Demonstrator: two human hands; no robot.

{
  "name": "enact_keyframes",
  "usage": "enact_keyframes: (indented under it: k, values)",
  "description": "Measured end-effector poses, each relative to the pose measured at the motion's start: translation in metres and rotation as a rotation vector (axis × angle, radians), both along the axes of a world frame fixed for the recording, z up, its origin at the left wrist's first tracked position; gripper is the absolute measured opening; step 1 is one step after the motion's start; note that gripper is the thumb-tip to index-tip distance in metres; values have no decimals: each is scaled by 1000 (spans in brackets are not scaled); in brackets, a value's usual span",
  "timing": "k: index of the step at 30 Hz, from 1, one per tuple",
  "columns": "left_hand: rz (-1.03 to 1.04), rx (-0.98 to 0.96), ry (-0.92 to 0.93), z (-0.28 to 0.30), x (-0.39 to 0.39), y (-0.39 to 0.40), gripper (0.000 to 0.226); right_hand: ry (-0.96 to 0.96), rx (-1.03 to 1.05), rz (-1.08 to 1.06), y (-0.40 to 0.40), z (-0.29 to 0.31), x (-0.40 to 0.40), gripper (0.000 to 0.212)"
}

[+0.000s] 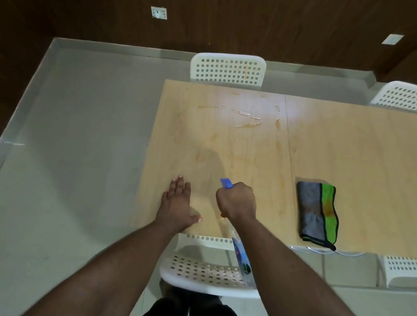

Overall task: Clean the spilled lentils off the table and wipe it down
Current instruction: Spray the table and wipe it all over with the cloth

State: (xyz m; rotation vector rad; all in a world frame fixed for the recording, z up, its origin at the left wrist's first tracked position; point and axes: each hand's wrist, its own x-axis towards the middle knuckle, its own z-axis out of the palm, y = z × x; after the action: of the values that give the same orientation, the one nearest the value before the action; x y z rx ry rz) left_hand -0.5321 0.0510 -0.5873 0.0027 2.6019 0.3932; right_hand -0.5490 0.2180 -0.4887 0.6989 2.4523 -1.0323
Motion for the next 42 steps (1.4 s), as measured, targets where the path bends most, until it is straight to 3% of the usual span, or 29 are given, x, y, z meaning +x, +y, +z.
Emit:
enact_keyframes:
  k: [7, 10, 13, 17, 30, 37, 42]
  values:
    - [-170, 50, 9, 17, -33, 66, 113, 86, -204, -300, 94, 28, -32, 20]
    - [-243, 71, -15, 20, -52, 120, 107, 214, -333, -440, 148, 41, -47, 23]
    - [-265, 95, -29, 24, -70, 178, 103, 356, -400, -473, 200, 56, -67, 11]
    - [-289, 99, -24, 31, -89, 243, 100, 532, -436, -457, 260, 74, -97, 18]
    - [-549, 90, 73, 13, -91, 393, 99, 797, -191, -484, 422, 39, -119, 10]
    - [-547, 50, 130, 0, -78, 408, 101, 814, -158, -381, 439, 23, -106, 13]
    - [-543, 52, 185, -4, -61, 410, 90, 818, -141, -377, 441, 18, -95, 22]
